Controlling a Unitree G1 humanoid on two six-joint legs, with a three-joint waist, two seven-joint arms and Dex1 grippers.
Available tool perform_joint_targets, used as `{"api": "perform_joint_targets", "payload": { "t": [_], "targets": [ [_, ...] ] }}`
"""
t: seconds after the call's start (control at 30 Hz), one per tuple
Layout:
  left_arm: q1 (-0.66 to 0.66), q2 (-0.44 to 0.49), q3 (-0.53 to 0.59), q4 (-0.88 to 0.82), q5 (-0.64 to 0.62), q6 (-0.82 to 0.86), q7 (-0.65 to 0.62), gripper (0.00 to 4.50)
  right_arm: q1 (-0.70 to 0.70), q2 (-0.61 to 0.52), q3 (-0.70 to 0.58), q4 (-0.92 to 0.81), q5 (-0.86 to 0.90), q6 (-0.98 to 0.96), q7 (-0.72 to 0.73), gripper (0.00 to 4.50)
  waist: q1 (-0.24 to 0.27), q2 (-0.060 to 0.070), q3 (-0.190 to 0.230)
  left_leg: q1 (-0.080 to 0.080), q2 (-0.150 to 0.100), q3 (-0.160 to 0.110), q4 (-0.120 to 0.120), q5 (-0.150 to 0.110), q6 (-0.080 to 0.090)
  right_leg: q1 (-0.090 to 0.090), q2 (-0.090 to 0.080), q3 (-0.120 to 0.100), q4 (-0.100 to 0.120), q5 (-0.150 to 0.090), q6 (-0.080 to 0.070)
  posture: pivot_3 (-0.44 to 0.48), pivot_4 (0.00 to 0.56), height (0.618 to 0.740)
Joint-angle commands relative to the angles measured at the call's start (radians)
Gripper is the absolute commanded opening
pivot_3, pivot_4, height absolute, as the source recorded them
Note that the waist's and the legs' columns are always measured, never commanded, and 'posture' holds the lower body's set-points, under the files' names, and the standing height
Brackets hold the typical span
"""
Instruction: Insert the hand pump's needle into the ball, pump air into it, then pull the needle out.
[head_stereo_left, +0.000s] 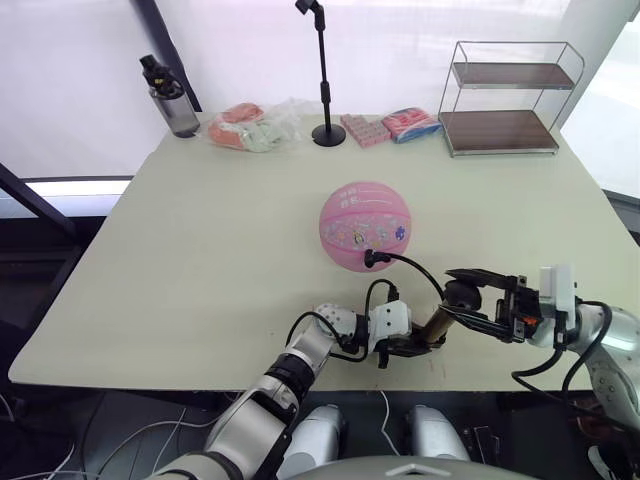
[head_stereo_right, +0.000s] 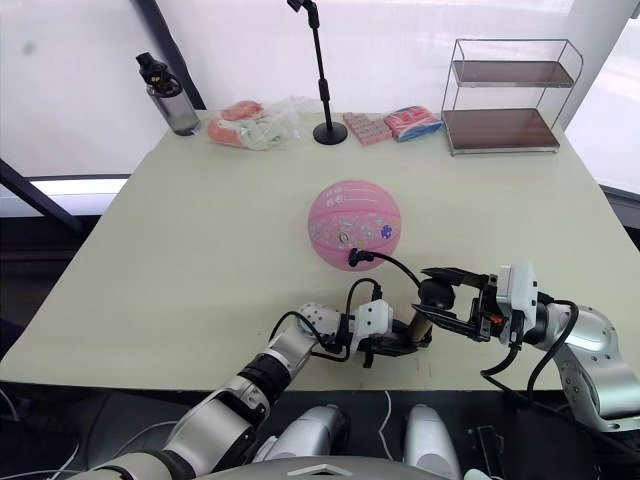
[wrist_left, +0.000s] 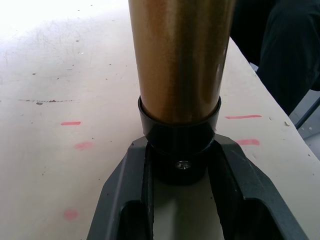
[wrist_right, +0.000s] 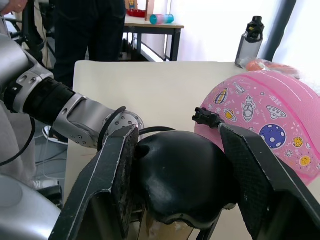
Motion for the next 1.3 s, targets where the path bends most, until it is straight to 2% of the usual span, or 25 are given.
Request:
{"api": "perform_joint_targets", "payload": {
  "t": [0.03,0.37,0.77,1.07,1.3],
  "targets": [
    [0.030,0.023,-0.037,0.042,0.030,0.017,-0.031,1.09,0.004,-0.036,-0.050,-0.007,0.050,0.078,-0.001,2.10,0.001,0.000,0.001,0.000,0.000,0.000,0.000,0.000,0.000,0.000,0.000,0.000,0.000,0.000,0.000,0.000,0.150,0.736],
    [0.033,0.022,-0.041,0.037,0.028,0.020,-0.032,1.09,-0.115,-0.137,-0.226,-0.108,0.267,0.253,-0.032,2.10,0.002,0.004,0.008,-0.003,-0.001,0.000,0.000,0.000,0.000,-0.001,-0.002,0.000,-0.002,0.000,0.000,0.000,0.150,0.736],
    [0.033,0.020,-0.043,0.040,0.026,0.017,-0.030,1.09,-0.280,-0.260,-0.393,-0.139,0.476,0.454,-0.087,2.10,0.002,0.006,0.012,-0.006,-0.002,0.000,0.000,0.000,0.000,-0.003,-0.004,0.000,-0.002,0.000,0.000,0.000,0.150,0.736],
    [0.032,0.017,-0.045,0.040,0.027,0.016,-0.032,1.09,-0.316,-0.285,-0.412,-0.158,0.502,0.505,-0.109,2.10,0.002,0.006,0.012,-0.006,-0.002,0.000,0.000,0.000,0.000,-0.003,-0.007,0.000,-0.002,0.000,0.000,0.000,0.150,0.736],
    [0.033,0.015,-0.048,0.035,0.027,0.016,-0.033,1.09,-0.256,-0.269,-0.354,-0.173,0.420,0.480,-0.067,2.10,0.003,0.006,0.012,-0.006,-0.002,0.000,0.000,0.000,0.000,-0.003,-0.007,-0.001,-0.002,0.000,0.000,0.000,0.150,0.736]
  ]
}}
